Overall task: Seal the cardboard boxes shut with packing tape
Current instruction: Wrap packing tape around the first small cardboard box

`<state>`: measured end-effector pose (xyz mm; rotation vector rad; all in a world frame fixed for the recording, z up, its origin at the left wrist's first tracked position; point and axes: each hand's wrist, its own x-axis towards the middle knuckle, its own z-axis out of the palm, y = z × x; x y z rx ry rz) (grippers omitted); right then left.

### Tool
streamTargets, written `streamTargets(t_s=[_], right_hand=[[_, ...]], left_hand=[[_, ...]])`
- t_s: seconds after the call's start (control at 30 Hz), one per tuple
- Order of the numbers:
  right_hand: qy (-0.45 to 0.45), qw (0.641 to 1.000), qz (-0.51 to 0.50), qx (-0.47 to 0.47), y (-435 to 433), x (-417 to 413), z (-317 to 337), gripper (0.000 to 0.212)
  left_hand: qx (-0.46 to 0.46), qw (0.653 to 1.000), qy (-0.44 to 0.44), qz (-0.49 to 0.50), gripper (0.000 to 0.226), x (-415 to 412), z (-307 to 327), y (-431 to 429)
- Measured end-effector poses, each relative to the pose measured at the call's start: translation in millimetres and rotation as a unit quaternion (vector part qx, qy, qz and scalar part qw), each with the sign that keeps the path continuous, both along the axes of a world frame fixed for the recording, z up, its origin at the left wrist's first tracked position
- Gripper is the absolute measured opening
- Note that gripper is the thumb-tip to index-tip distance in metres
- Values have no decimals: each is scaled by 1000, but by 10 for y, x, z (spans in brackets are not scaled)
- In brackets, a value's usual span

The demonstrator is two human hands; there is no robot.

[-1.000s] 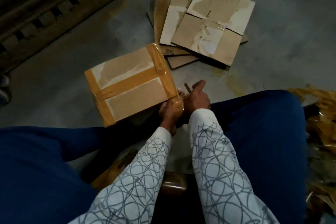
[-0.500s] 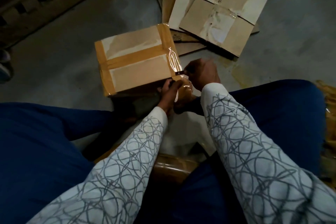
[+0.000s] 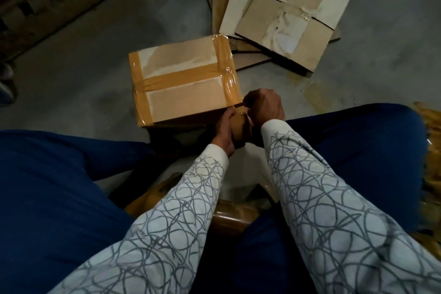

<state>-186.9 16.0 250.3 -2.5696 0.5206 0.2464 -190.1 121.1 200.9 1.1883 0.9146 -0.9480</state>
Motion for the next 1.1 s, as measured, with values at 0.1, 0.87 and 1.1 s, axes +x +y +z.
streamTargets(t_s=[0.1, 0.87, 1.1], right_hand=[[7, 1000, 5, 1, -17, -38, -12, 23], [41, 954, -263, 136, 230, -83, 193, 21], [-39, 913, -315, 256, 438, -107, 521, 18]], left_hand=[[11, 1000, -19, -9, 55, -11, -51, 24], [118, 982, -120, -88, 10, -27, 124, 311], [113, 946, -295, -80, 18, 218, 903, 533]])
